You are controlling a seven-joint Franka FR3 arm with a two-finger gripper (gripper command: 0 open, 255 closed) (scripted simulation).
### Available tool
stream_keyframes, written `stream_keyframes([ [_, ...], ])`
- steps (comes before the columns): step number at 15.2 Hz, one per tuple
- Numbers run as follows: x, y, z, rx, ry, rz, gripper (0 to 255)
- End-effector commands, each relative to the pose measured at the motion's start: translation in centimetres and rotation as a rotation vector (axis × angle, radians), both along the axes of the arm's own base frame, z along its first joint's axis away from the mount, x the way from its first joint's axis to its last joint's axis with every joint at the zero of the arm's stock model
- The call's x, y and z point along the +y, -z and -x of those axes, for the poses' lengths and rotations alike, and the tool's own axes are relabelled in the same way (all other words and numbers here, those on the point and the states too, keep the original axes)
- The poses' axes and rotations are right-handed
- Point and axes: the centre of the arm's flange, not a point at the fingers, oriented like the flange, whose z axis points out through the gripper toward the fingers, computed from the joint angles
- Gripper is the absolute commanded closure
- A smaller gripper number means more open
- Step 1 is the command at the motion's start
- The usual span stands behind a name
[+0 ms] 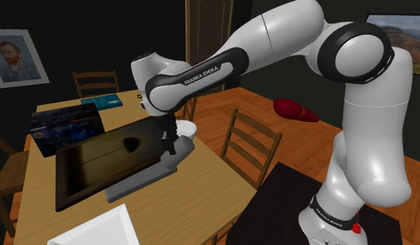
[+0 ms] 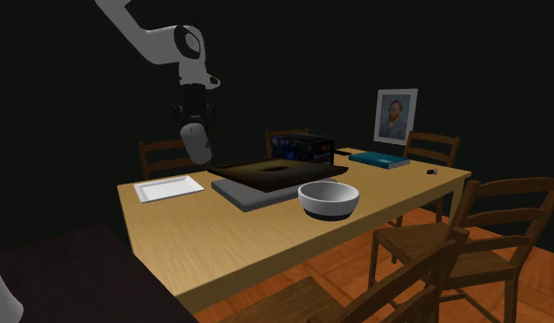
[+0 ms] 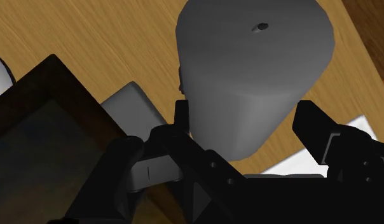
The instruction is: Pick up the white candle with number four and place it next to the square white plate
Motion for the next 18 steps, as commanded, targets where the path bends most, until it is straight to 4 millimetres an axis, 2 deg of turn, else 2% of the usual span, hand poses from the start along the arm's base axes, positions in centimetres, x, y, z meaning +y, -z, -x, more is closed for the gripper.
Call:
stream_keyframes([
  [1,2.1,0.0,1.4,-0.001,0.001,0.000,255],
  [4,5.9,0.0,3.5,-0.001,0.001,0.000,255],
  [18,5.9,7.4,3.5,-0.001,0.001,0.000,255],
])
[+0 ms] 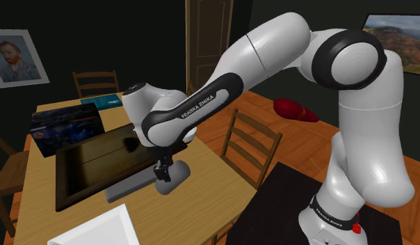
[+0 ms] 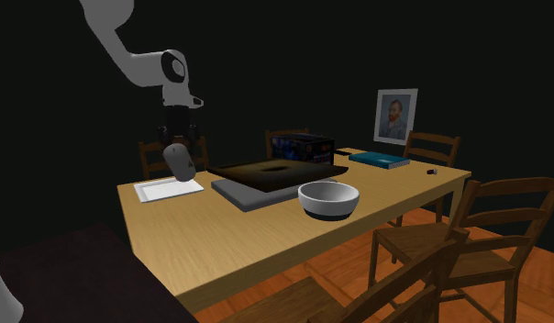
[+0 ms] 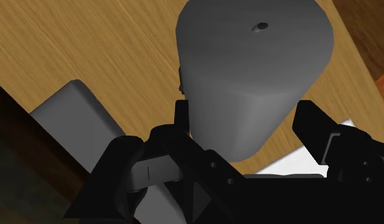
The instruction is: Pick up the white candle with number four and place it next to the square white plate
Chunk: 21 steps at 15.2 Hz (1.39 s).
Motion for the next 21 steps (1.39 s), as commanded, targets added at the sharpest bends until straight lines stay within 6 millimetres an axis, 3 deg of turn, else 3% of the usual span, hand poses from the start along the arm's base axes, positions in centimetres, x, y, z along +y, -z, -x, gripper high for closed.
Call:
stream_keyframes([
  [1,0.1,0.9,0.0,-0.001,0.000,0.000,255],
  [21,0.1,11.5,0.0,-0.001,0.000,0.000,255],
])
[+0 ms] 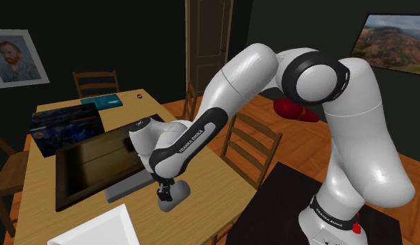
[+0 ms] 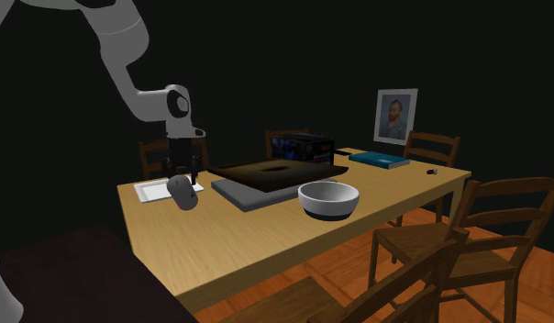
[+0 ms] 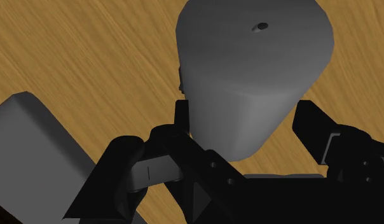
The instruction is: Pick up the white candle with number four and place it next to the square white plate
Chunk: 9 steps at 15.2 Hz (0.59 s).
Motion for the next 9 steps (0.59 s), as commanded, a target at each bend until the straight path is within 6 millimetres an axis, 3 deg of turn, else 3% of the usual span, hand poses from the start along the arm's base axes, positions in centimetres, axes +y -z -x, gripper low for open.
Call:
stream_keyframes([
  [1,0.01,0.93,-0.02,-0.001,0.000,0.000,255],
  [2,0.02,1.67,-0.02,-0.001,0.000,0.000,255],
  [9,0.02,1.67,-0.02,-0.001,0.000,0.000,255],
])
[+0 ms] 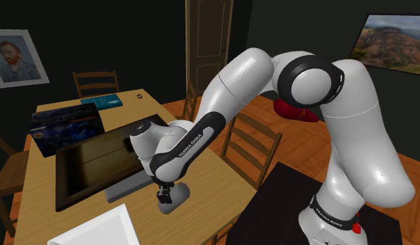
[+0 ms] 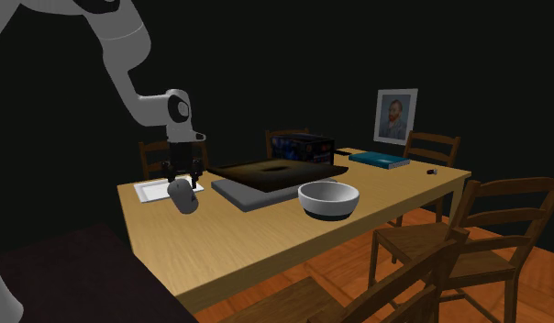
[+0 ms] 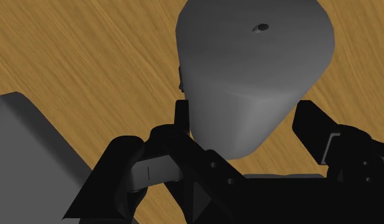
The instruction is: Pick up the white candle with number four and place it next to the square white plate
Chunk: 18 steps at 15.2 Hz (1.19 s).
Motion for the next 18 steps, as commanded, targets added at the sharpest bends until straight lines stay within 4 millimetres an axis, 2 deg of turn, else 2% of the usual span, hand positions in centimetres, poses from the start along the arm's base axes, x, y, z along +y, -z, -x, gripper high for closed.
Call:
stream_keyframes([
  [1,-0.1,0.2,0.1,0.003,0.000,0.002,255],
  [2,-0.1,0.2,0.0,0.003,0.000,0.002,0],
  [7,-0.1,0.2,0.1,0.003,0.000,0.002,0],
  [11,0.8,-4.7,-0.5,0.003,0.000,0.002,0],
  [18,0.8,-4.7,-0.5,0.003,0.000,0.002,0],
])
